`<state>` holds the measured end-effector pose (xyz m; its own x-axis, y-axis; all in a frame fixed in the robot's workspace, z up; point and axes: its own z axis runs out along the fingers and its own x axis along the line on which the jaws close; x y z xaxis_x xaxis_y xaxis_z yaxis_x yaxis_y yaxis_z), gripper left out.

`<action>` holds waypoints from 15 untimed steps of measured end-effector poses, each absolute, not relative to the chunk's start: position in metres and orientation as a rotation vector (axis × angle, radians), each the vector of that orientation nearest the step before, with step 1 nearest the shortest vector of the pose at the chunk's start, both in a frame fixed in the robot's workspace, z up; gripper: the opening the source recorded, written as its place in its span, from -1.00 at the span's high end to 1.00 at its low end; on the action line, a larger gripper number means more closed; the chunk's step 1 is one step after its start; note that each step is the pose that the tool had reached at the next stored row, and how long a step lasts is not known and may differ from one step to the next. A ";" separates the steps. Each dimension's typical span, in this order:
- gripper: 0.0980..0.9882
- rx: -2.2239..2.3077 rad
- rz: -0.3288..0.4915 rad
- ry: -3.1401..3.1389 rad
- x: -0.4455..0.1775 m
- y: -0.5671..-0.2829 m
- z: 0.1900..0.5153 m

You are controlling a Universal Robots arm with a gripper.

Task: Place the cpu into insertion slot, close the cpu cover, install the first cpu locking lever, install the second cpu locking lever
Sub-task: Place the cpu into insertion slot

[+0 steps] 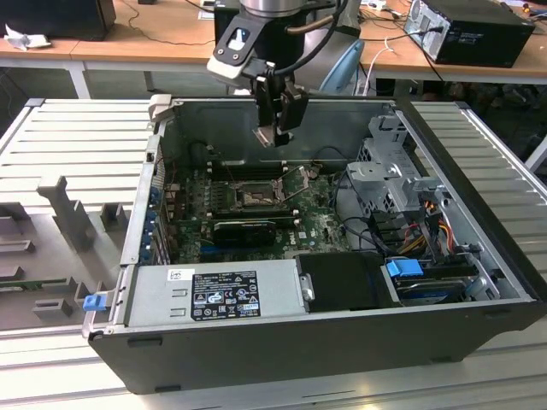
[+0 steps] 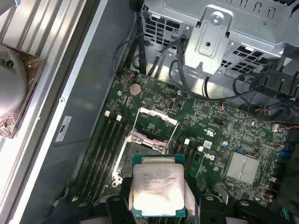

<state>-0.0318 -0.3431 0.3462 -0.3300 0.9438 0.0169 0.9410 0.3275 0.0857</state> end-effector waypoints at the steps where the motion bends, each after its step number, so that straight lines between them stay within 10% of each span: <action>1: 0.03 1.803 0.124 2.525 -0.032 -0.343 0.346; 15: 0.03 2.122 0.110 2.256 -0.032 -0.343 0.335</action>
<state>-0.0318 -0.3431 0.3348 -0.0619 0.9979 0.0177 0.9949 0.0603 0.0809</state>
